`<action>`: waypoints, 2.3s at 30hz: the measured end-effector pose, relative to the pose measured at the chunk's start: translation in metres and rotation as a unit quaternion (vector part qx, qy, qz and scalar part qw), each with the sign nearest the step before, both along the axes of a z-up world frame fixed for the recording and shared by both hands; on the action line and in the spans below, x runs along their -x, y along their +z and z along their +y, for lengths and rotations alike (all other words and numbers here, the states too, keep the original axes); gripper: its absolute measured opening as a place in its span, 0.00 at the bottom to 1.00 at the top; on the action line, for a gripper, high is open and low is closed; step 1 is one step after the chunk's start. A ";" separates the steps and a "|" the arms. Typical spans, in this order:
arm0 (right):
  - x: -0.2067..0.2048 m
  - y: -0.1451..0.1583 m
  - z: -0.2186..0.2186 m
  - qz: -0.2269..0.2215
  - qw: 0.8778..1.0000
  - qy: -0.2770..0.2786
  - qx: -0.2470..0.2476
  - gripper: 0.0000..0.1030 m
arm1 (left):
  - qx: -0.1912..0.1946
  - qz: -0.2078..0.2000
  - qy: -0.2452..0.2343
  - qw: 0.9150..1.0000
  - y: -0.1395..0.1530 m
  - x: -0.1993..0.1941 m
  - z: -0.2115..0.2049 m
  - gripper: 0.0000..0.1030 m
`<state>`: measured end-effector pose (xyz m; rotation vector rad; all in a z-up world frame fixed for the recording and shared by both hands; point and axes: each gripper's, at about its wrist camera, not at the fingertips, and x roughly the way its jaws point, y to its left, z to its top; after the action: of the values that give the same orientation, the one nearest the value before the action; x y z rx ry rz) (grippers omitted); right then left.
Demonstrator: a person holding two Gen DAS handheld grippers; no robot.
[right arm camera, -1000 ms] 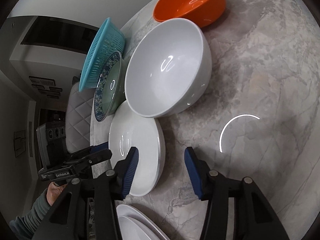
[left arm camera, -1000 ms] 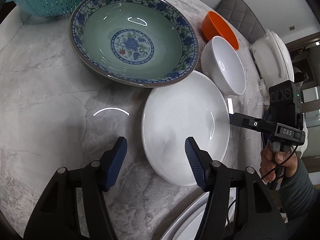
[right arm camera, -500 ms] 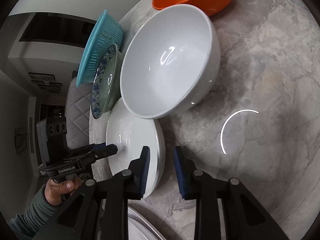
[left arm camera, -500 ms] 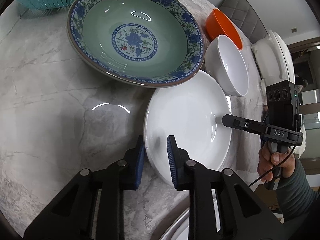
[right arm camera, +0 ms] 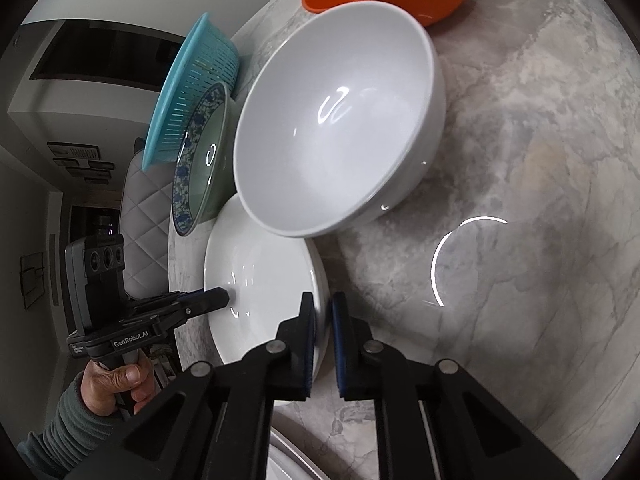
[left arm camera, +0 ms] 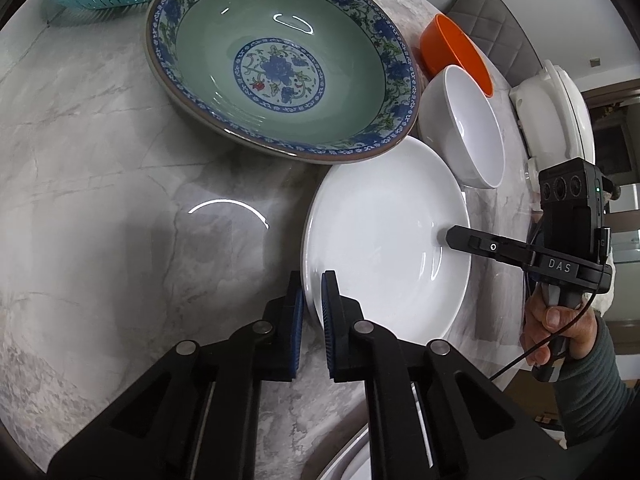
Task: Organize plates and bowls
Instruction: 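Lift the deep white plate with both grippers and carry it over the plate stack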
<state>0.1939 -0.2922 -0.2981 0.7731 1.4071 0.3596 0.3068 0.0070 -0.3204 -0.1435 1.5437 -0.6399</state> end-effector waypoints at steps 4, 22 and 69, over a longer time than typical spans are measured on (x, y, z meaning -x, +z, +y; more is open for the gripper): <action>0.001 0.000 0.001 0.000 1.000 -0.001 0.001 0.10 | 0.004 0.000 0.003 1.000 0.001 0.001 0.003 0.07; 0.009 0.014 0.002 -0.002 1.000 -0.008 0.001 0.10 | 0.016 0.003 -0.004 1.000 0.017 0.010 0.003 0.07; 0.201 0.080 0.041 0.012 0.996 -0.086 0.022 0.10 | 0.046 0.047 -0.116 0.991 0.074 0.213 0.045 0.07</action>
<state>-0.0074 -0.2515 -0.2181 0.8570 1.3550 0.1863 0.0933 0.0517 -0.2460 -0.0649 1.6364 -0.8987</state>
